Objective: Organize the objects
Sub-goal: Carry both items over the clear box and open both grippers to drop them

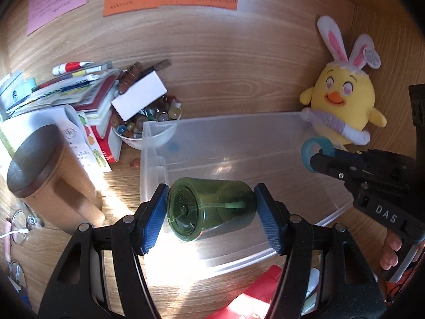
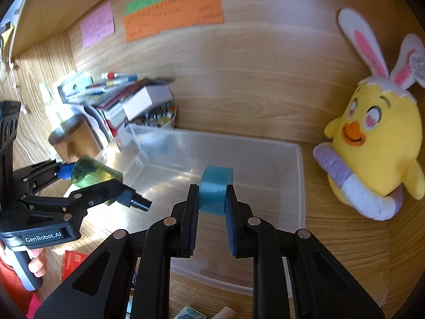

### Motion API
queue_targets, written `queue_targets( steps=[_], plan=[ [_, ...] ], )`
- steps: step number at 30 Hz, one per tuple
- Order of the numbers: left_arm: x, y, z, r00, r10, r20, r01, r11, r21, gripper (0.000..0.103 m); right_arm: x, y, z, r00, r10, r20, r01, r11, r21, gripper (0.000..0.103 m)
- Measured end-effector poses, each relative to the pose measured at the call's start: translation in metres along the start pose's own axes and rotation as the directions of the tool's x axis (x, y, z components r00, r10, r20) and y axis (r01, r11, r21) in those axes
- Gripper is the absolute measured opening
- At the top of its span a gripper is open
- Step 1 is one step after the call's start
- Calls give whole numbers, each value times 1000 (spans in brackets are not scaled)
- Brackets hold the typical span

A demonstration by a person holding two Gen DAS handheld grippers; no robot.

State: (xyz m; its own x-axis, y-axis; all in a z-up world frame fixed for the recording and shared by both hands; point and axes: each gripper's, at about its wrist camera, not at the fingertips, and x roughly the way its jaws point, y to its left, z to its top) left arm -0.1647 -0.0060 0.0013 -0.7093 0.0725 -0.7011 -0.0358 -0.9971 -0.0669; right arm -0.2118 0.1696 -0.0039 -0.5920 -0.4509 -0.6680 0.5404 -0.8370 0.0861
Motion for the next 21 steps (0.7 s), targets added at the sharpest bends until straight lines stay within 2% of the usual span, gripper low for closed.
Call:
queue_targets(
  steps=[5, 10, 21],
  plan=[
    [12, -3, 0, 1000, -3, -29, 3, 1000, 14, 65, 12, 0, -4, 999, 4, -44, -4, 1000, -12, 17],
    [17, -9, 0, 1000, 12, -26, -11, 999, 33, 65, 19, 2, -5, 997, -3, -71, 2, 1000, -21, 17],
    [18, -15, -4, 999, 8, -46, -6, 999, 54, 67, 23, 8, -7, 996, -18, -93, 14, 999, -43, 17]
  ],
)
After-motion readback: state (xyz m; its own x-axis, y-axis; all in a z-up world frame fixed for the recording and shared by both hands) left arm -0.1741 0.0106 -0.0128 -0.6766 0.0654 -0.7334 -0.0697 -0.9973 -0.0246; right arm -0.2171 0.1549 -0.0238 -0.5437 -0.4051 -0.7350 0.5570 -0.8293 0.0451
